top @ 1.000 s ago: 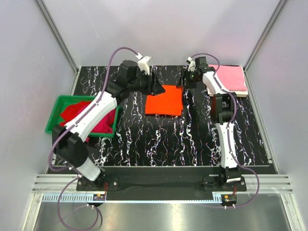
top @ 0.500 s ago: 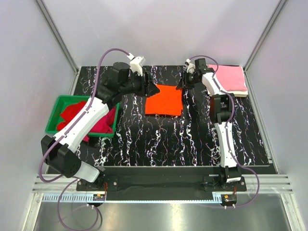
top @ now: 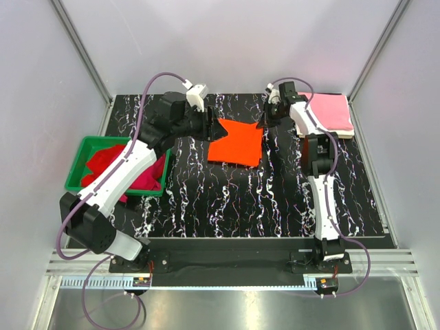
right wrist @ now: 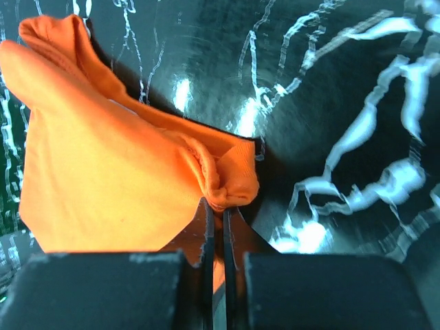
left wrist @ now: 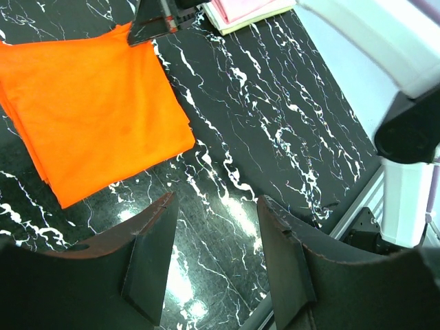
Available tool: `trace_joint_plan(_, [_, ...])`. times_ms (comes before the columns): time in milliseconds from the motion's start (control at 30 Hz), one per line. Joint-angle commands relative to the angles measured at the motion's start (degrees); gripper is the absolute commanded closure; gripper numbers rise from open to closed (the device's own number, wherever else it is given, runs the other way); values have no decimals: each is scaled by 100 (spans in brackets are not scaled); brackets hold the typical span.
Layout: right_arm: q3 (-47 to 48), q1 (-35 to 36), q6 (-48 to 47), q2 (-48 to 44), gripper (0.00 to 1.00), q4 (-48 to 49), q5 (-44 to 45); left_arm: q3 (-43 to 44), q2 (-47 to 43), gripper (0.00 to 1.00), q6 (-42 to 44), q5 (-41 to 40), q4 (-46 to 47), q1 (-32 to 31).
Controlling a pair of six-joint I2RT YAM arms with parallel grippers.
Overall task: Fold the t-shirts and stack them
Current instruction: Neatly place the folded tshirt to the corner
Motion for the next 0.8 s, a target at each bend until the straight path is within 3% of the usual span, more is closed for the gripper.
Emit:
trace_joint_plan(0, [-194,5,-234,-1034,100,42,737,-2,-86,46,5,-84,231,-36])
trace_joint_plan(333, [-1380,-3,-840,-2405,100,183,1608,15,-60,46,-74,92,257,-54])
trace_joint_plan(767, [-1900,-12,-1842,-3417,100,261,3242,-29,-192,45,-135,48,275,-89])
